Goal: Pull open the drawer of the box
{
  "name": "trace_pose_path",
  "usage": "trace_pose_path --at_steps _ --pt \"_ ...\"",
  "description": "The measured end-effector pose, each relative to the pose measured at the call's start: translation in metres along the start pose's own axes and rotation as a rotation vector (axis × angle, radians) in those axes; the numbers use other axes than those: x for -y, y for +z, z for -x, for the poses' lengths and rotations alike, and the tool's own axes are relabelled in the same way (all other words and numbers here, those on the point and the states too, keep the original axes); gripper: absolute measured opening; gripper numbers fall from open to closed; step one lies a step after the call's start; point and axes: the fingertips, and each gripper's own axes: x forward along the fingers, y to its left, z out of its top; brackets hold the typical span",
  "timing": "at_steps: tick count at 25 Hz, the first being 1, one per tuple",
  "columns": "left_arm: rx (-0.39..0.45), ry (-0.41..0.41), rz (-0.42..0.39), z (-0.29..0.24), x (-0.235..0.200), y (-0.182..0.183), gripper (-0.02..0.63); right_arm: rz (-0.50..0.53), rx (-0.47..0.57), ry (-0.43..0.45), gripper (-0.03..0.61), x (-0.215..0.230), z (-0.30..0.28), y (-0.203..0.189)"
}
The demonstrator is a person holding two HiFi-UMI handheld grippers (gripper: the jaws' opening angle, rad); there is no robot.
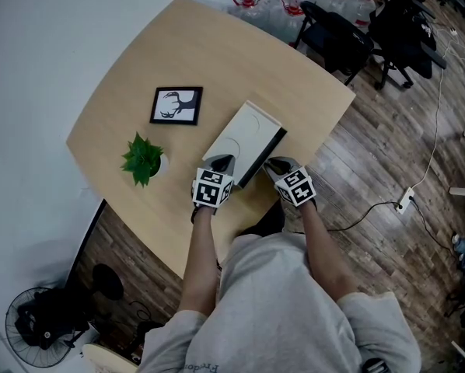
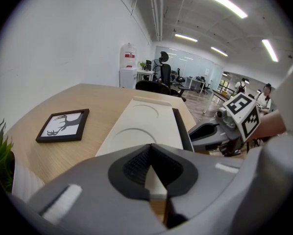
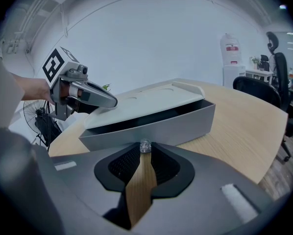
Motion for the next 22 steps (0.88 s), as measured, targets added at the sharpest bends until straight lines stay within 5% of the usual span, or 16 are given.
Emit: trace_pose_path --at_steps 22 --pt "0.002 -0.008 -0.008 0.000 0.004 0.001 0.054 -0.004 -0.020 -0.015 0.072 0.004 0.020 -0.014"
